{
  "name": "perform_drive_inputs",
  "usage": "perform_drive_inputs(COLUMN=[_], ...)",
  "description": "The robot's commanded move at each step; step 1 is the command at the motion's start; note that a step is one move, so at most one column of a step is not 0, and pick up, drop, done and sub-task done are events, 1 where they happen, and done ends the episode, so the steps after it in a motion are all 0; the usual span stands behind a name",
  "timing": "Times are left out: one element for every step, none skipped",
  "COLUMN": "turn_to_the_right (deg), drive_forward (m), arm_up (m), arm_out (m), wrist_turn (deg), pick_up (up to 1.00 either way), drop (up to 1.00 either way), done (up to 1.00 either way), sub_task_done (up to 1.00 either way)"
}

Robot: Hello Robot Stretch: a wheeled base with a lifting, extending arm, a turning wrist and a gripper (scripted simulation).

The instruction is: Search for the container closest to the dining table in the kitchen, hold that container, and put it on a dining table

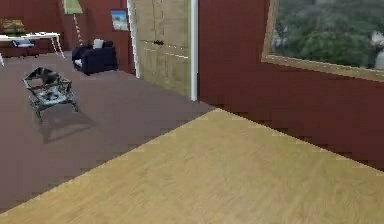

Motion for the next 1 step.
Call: perform_drive_inputs(turn_to_the_right=[-45.0], drive_forward=[0.00], arm_up=[0.00], arm_out=[0.00], wrist_turn=[0.0], pick_up=[0.00], drop=[0.00], done=[0.00], sub_task_done=[0.00])
